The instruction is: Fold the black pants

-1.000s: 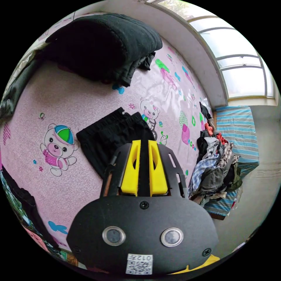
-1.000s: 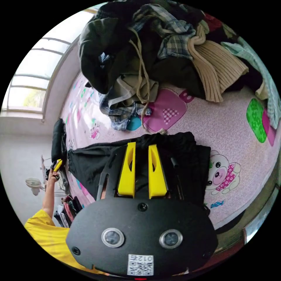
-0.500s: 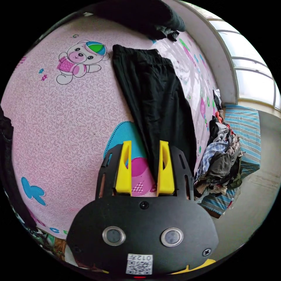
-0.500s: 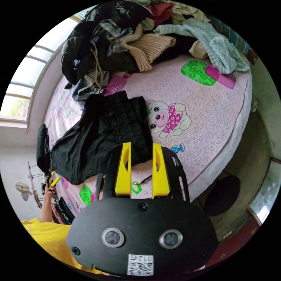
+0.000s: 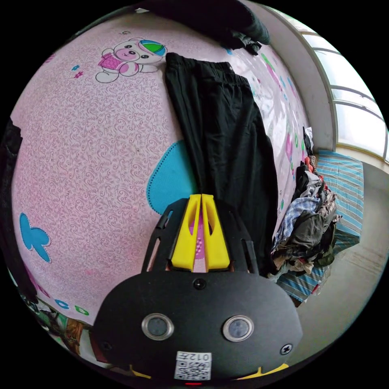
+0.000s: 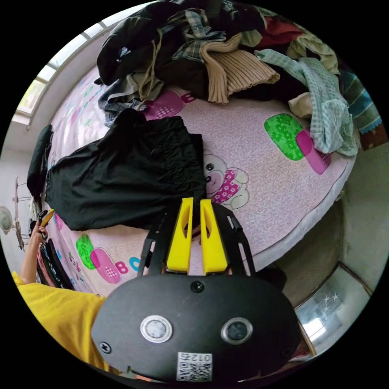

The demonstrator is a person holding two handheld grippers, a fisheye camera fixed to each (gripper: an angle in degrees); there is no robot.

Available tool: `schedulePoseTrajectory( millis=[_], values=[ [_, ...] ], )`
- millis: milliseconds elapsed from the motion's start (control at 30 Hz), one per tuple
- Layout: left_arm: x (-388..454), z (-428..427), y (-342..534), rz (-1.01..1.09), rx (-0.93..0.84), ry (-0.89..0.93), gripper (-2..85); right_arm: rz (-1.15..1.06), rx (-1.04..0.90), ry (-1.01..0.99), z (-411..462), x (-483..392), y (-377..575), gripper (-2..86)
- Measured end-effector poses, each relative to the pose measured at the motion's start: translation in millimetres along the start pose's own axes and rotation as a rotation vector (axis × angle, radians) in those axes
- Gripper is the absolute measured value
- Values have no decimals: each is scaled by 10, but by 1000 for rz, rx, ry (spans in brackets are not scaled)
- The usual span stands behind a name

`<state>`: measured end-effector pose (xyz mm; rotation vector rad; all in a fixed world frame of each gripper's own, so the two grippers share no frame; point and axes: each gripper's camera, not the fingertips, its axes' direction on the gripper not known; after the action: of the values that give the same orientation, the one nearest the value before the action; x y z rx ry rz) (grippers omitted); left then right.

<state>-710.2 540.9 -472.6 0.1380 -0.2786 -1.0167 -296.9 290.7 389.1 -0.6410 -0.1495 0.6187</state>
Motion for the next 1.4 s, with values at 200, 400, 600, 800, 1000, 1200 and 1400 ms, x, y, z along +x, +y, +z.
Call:
schedulePoseTrajectory(
  millis=[200, 400, 600, 800, 1000, 1200, 1400],
  values=[
    [-154, 347, 869, 19, -124, 57, 1, -114, -87, 270, -131, 131, -323, 34],
    [-208, -107, 1322, 169, 41, -101, 10, -76, -62, 431, -371, -20, -405, 68],
    [-431, -561, 652, 247, 66, -35, 32, -109, 222, 172, -725, -840, 57, 40],
    [-679, -485, 256, 174, 5, 94, 58, -370, 189, -56, -440, -2108, 727, 25],
    [-703, -399, 171, 180, -63, 63, 75, -467, 142, -133, -243, -2706, 1104, 18],
    [-704, -388, 144, 158, -63, 55, 60, -442, 112, -190, -183, -2837, 1130, 11],
    [-486, -596, 252, 233, -15, -78, 21, -598, 67, -104, 16, -3255, 1246, 15]
  ],
)
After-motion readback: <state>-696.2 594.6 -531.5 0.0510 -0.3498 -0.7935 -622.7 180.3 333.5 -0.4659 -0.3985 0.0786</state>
